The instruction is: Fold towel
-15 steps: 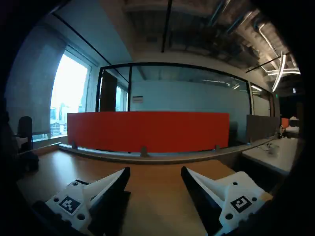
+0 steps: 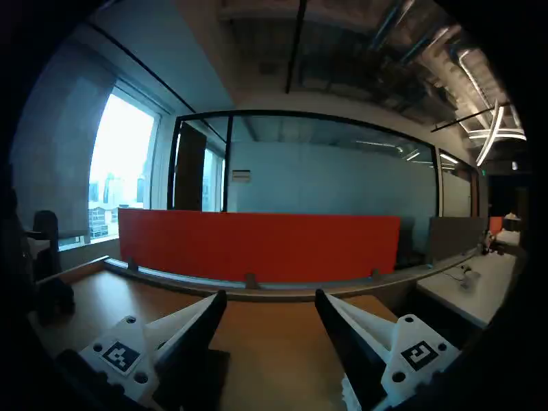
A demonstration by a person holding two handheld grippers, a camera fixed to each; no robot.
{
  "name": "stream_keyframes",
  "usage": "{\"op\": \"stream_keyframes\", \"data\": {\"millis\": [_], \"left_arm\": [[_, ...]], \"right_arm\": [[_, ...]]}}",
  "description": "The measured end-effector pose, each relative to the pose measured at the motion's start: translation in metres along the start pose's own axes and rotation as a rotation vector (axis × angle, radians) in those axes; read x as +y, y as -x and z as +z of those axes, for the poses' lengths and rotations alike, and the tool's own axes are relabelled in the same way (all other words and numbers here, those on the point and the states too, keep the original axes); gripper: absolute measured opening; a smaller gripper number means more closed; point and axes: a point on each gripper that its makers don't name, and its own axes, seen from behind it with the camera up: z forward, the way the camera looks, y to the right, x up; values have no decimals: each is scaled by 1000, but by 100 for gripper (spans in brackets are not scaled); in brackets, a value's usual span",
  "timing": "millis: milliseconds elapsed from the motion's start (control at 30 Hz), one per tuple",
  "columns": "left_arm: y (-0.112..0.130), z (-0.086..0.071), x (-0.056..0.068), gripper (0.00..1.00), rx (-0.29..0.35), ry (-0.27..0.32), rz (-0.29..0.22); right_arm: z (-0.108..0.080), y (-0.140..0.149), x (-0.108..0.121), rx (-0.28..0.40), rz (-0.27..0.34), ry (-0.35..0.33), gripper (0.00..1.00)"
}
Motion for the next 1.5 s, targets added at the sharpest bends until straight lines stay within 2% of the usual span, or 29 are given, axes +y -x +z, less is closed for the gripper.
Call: {"op": "stream_keyframes", "data": {"millis": [367,867,1167,1500], "left_arm": [[10,2,26,96,-87,126,37],[41,-1,61,96,-194,318,91],[57,-4,79,96,-237,406,133],[91,-9,94,96,-294,459,184]], "right_arm": [[0,5,-28,-78,-59,-135,100],[-6,44,-81,-238,-134,-386,100],[-12,68,-98,-307,-198,-477,100],[-17,93,-112,-359,-223,-548,100]]}}
